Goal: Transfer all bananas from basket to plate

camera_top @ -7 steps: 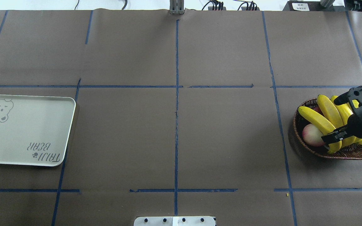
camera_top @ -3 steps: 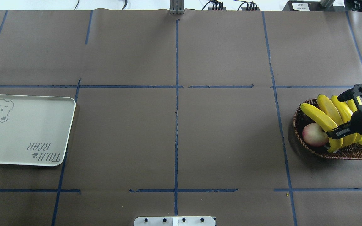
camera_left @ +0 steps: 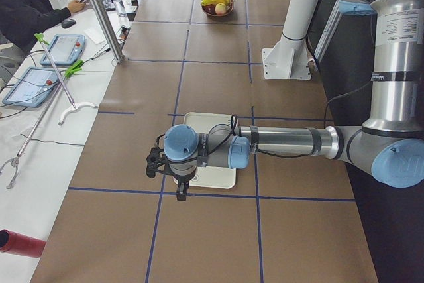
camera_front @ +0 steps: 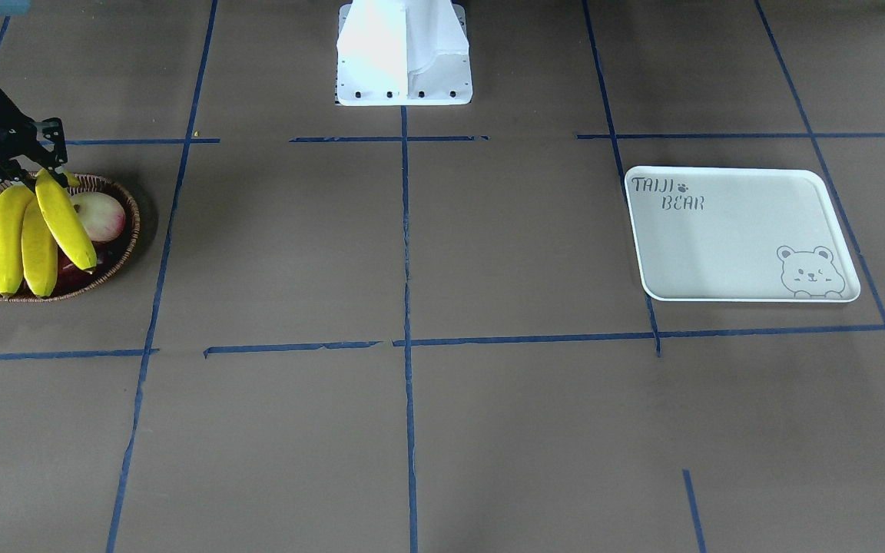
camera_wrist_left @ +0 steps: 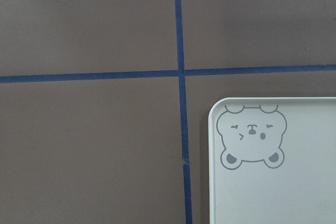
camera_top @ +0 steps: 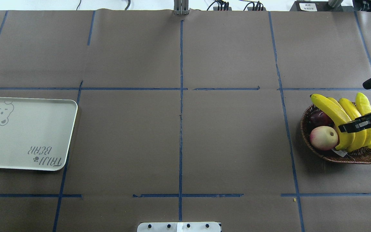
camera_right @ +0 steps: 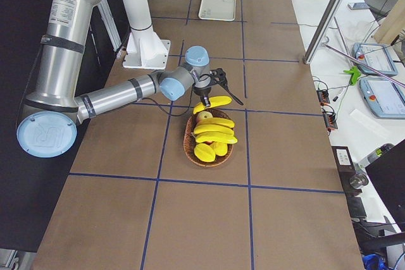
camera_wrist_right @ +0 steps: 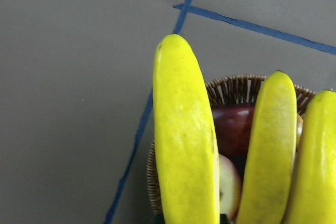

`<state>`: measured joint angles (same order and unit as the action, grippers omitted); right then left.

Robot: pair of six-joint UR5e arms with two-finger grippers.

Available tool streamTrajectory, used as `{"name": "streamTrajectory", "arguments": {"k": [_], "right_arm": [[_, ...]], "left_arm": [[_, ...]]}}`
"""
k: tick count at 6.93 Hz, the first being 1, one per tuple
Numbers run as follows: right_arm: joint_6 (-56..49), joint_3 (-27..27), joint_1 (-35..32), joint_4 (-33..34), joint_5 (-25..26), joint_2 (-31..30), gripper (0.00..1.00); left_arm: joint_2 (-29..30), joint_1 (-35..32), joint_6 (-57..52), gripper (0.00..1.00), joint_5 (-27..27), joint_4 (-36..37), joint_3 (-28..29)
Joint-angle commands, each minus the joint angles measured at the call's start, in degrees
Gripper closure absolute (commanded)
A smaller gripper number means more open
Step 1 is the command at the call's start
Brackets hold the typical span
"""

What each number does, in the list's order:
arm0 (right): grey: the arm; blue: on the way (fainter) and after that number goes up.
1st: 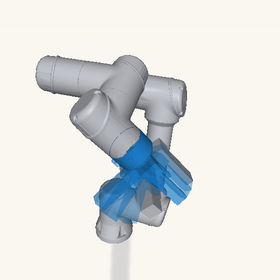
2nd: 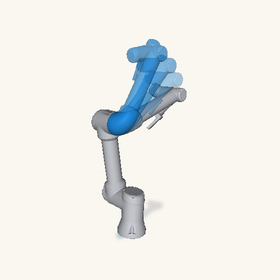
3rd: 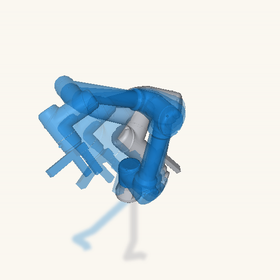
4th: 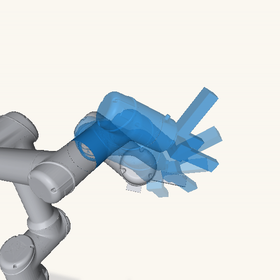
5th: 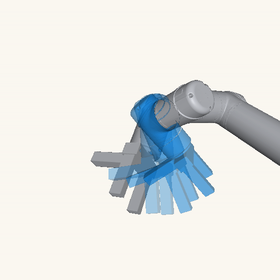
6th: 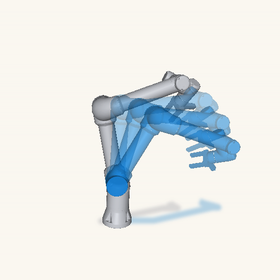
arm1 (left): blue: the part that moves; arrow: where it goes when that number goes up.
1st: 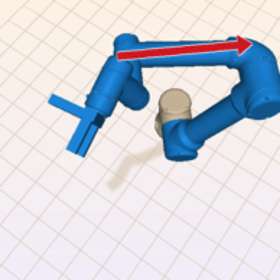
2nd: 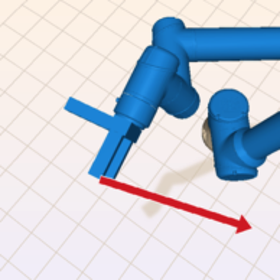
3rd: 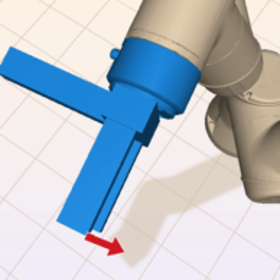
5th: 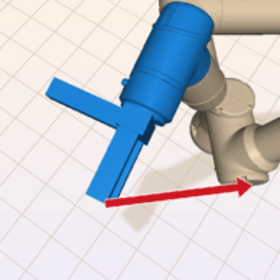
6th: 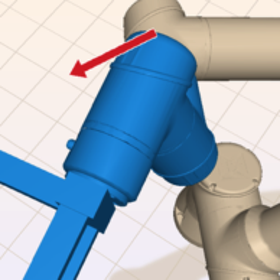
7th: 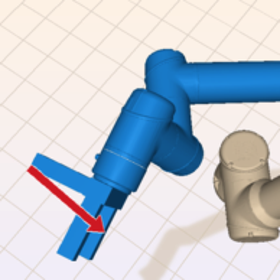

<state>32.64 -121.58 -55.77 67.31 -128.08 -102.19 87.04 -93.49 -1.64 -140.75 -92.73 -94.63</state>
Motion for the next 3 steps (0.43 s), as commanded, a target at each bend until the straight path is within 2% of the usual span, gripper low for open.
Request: {"name": "streamTrajectory", "arguments": {"k": [1, 3], "right_arm": [[13.76, 2.81, -1.98, -0.68, -5.25, 9.84, 0.99], [31.95, 4.86, 0.21, -0.78, -4.82, 21.62, 0.99]], "left_arm": [[1.02, 1.37, 5.13, 0.0, 0.3, -3.57, -1.7], [3.22, 8.11, 18.26, 0.0, 0.48, -12.07, -1.79]]}}
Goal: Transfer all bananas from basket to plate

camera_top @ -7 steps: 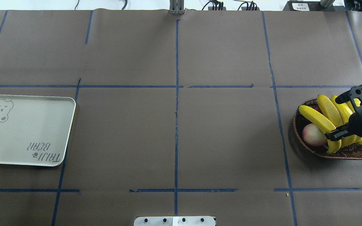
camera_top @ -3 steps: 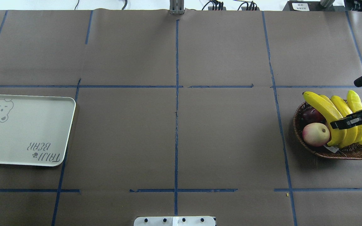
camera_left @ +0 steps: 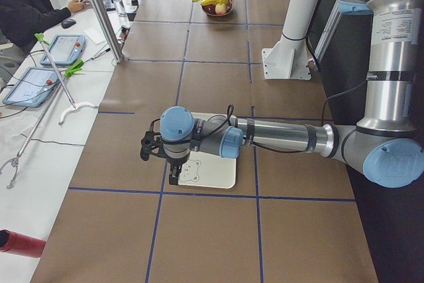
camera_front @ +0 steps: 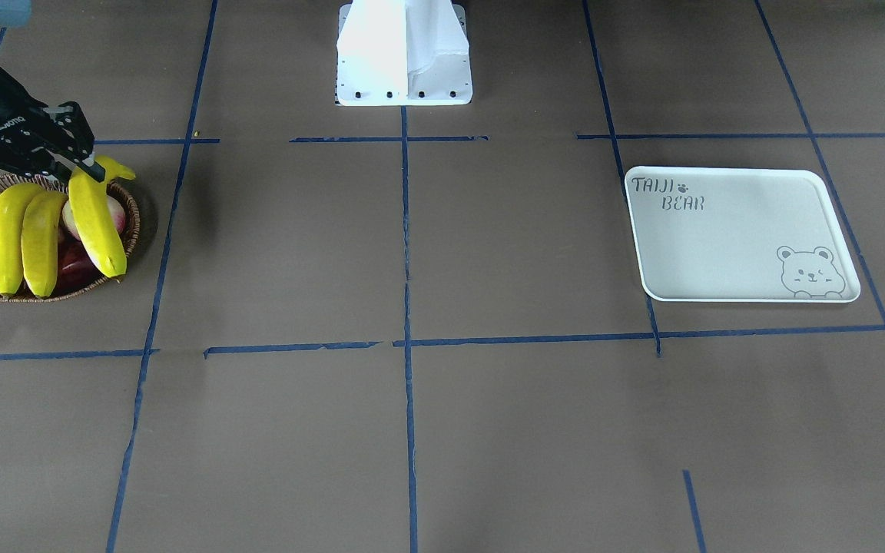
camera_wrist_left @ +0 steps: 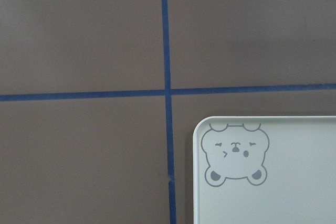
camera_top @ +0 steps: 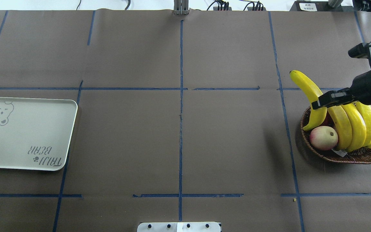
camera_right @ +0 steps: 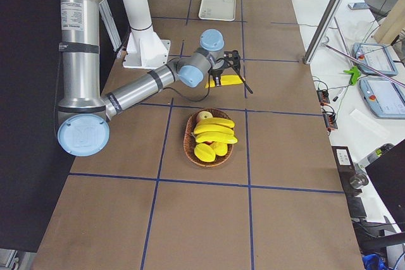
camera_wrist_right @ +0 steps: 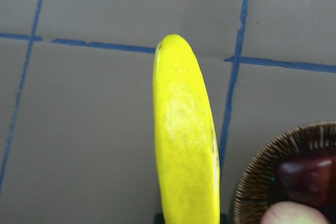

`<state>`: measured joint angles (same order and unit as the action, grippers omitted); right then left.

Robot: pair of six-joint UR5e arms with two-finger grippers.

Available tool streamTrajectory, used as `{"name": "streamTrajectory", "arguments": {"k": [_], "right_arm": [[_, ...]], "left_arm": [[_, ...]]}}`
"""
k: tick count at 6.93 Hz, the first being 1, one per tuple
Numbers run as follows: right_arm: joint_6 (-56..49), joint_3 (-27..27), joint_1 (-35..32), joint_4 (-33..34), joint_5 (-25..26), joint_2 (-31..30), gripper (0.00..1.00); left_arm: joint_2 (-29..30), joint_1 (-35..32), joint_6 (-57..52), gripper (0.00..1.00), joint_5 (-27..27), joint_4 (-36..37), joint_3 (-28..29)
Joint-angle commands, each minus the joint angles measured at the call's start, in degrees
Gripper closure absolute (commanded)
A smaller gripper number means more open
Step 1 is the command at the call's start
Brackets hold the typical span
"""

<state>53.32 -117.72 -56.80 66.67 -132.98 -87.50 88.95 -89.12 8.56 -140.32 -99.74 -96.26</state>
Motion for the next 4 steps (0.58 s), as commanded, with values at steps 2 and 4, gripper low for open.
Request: {"name": "streamTrajectory", "arguments": {"k": [2, 4], "right_arm": [[24.23, 1.18, 7.81, -0.49, 9.08, 14.88, 0.99], [35.04, 1.35, 17.55, -10.09, 21.64, 16.22, 0.99]], "left_arm": [[3.94, 14.63, 34.56, 0.0, 0.14, -23.65, 0.63], [9.28, 18.36, 56.73, 0.0, 0.14, -33.55, 0.37]]}}
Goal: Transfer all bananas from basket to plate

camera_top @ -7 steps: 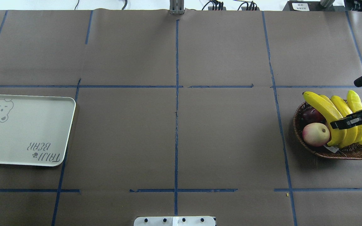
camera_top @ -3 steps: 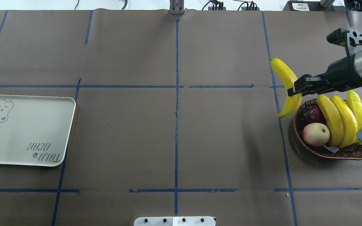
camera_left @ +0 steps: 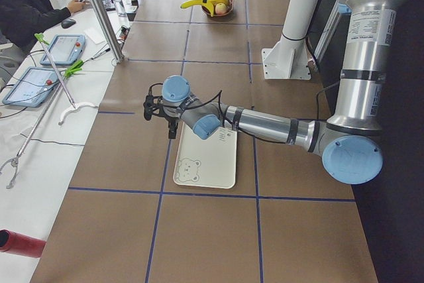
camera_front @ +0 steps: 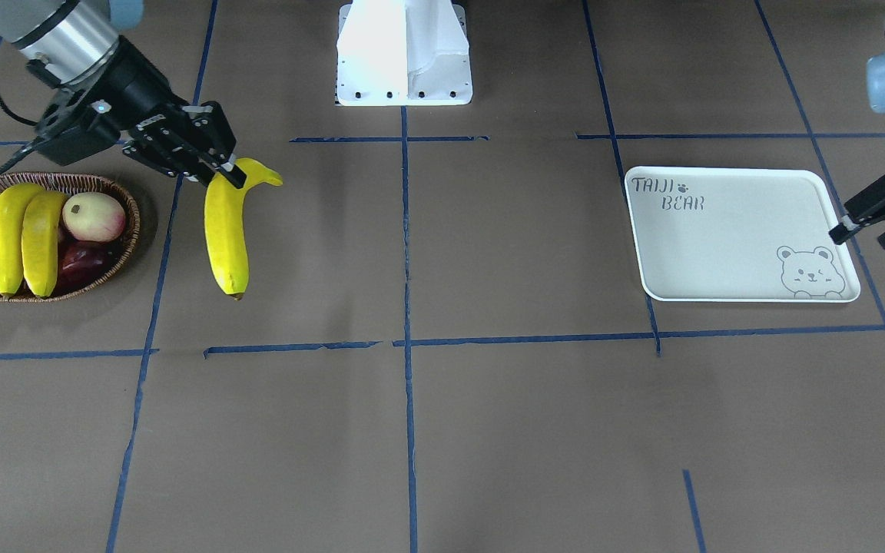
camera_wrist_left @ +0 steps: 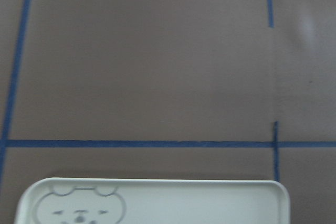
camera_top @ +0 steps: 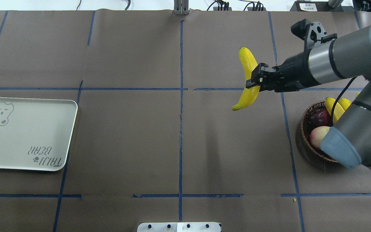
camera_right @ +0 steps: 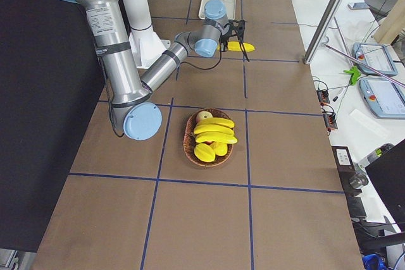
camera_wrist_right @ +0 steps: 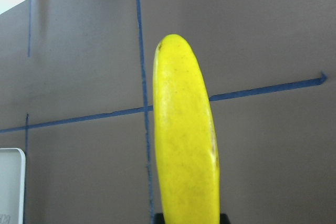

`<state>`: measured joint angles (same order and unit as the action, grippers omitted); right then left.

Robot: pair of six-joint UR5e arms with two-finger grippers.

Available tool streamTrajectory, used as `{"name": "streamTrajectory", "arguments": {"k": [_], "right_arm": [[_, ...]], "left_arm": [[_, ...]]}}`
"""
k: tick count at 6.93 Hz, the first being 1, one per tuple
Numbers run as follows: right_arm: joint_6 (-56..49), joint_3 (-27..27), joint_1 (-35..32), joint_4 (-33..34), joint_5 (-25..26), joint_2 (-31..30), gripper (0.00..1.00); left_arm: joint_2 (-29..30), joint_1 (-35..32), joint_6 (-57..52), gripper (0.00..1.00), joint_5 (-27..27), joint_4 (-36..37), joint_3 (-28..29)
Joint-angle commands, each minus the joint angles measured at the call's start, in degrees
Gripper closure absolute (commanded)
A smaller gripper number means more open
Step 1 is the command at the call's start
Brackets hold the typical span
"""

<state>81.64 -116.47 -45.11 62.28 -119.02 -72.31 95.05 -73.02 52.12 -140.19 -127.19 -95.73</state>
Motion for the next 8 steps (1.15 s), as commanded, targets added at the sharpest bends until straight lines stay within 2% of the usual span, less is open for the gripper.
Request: {"name": "streamTrajectory", "arguments": {"k": [1, 2, 3, 4, 5, 7, 8], "right_arm": [[8.69, 0.01, 11.04, -8.63, 14.1, 1.12, 0.99], [8.45, 0.1, 15.44, -9.53, 18.17, 1.56, 0.98], [8.18, 1.49, 18.19, -9.54, 20.3, 3.82, 0.98], [8.09, 2.2, 19.34, -9.45, 21.54, 4.98, 0.98], [7.92, 2.38, 19.79, -9.45, 21.81, 5.16, 0.98], [8.09, 2.91, 20.93, -9.45, 22.25, 6.91, 0.98], [8.09, 3.17, 22.16, -9.45, 23.82, 7.71, 0.98]], "left_arm": [[6.6, 4.27, 21.63, 0.0, 0.0, -9.19, -0.24], [9.25, 8.38, 29.72, 0.0, 0.0, -11.83, -0.42], [12.75, 11.64, 40.5, 0.0, 0.09, -15.42, -0.68], [17.31, 14.37, 51.57, 0.0, 2.44, -18.68, -0.77], [19.88, 20.05, 55.6, 0.01, 6.82, -18.88, -1.73], [24.9, 30.17, 55.81, 0.01, 17.0, -18.18, -1.12], [26.22, 33.0, 55.9, 0.01, 20.62, -18.09, -1.12]]}}
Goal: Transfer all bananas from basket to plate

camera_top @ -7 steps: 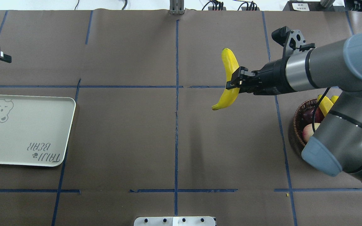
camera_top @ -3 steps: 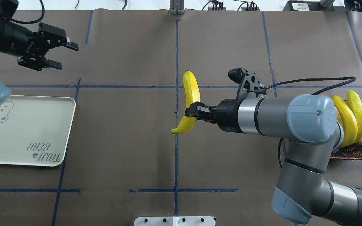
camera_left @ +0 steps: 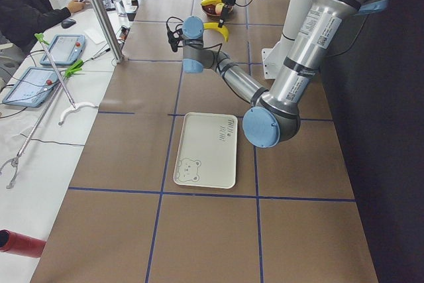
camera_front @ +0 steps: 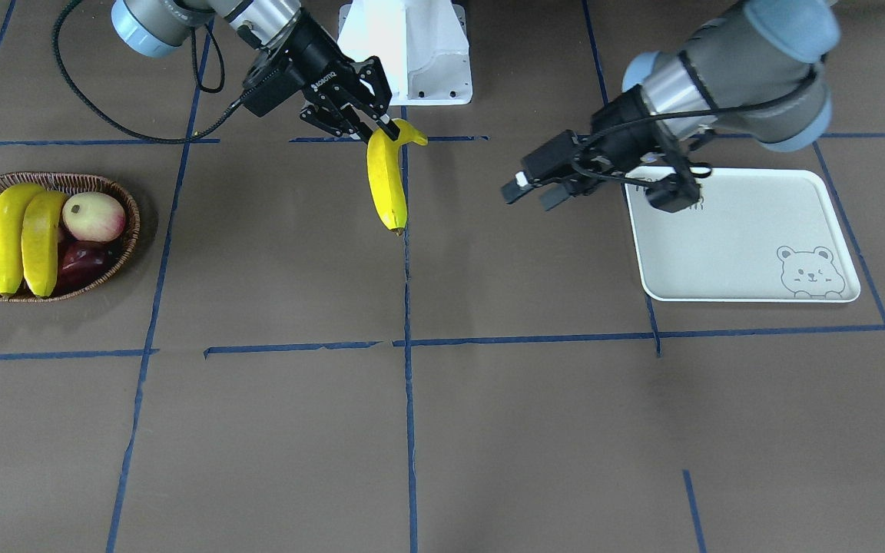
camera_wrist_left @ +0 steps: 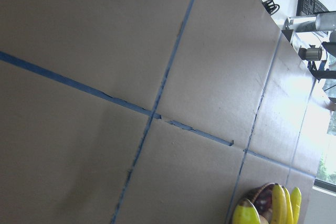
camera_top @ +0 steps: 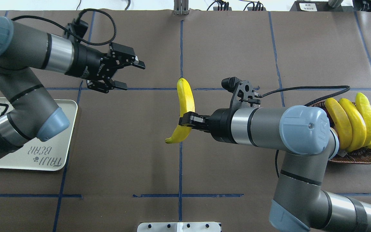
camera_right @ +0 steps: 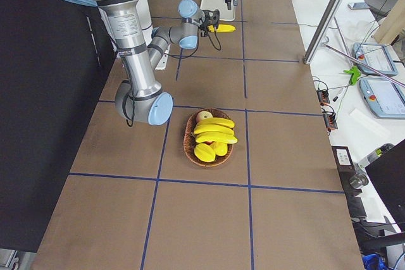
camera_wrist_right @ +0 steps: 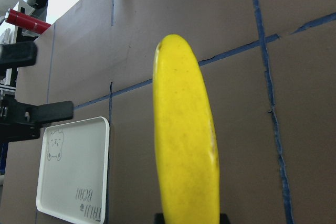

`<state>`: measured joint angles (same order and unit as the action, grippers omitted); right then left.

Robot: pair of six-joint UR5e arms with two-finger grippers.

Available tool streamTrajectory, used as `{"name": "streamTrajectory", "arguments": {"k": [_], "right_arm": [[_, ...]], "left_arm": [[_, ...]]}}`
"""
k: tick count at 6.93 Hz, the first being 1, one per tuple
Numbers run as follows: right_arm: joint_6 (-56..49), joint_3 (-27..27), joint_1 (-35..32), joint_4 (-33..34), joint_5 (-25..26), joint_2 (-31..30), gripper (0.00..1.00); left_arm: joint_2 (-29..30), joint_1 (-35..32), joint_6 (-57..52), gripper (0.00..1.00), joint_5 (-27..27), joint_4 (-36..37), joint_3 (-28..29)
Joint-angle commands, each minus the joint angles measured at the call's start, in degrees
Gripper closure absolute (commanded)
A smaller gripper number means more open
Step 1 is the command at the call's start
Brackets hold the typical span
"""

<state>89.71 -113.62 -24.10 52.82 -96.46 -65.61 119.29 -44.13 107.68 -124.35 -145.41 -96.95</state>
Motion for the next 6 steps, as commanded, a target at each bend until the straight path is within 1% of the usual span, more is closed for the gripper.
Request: {"name": "streamTrajectory", "arguments": {"k": [1, 2, 4, 5, 6], "right_arm": [[0.03, 0.33, 1.5, 0.0, 1.71, 1.19, 0.98], [0.03, 0.5, 1.86, 0.0, 1.72, 1.71, 0.98], [0.03, 0.77, 2.56, 0.0, 2.15, 1.8, 0.98], [0.03, 0.68, 2.82, 0.0, 2.59, 1.8, 0.98], [0.03, 0.68, 2.91, 0.0, 2.6, 1.8, 0.98]], "left_arm": [[2.78, 5.54, 0.25, 0.01, 5.25, 0.12, 0.44], [2.79, 6.94, 0.34, 0.01, 5.43, 0.12, 0.53], [3.75, 10.37, 0.25, 0.01, 10.16, 0.12, 0.53], [3.93, 10.82, 0.25, 0.03, 10.27, 0.12, 0.53], [3.75, 10.82, 0.25, 0.55, 10.27, 0.12, 0.45]]}}
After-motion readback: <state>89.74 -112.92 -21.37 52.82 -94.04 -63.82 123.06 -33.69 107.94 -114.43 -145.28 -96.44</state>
